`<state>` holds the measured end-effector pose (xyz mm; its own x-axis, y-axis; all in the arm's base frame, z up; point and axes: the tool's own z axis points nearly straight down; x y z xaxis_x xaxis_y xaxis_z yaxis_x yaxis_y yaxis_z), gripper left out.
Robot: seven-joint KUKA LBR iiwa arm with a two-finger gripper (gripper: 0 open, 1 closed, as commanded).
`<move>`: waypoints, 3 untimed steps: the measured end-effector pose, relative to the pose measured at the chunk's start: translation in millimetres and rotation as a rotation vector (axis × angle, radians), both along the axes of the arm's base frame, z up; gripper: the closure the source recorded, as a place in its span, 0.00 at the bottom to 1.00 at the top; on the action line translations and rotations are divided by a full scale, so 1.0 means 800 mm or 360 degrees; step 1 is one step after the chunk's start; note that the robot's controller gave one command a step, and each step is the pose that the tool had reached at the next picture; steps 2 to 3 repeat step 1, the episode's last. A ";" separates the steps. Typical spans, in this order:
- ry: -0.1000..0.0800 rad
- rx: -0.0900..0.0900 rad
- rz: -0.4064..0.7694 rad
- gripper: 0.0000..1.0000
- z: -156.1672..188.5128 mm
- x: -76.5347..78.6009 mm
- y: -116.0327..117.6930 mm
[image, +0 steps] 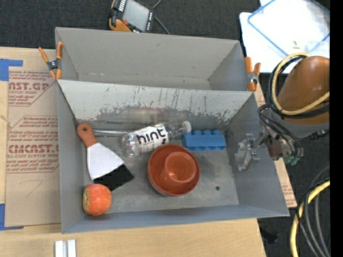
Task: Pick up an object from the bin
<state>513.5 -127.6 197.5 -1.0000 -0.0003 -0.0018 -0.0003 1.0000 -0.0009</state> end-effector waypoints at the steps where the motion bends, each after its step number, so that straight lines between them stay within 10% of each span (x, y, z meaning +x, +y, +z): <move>1: -0.0009 -0.0003 0.0406 1.00 0.043 0.039 0.009; 3: -0.0009 -0.0003 0.0406 1.00 0.043 0.039 0.009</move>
Offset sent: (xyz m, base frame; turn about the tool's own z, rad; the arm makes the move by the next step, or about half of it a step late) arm 0.0305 -0.0007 0.0026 -0.1277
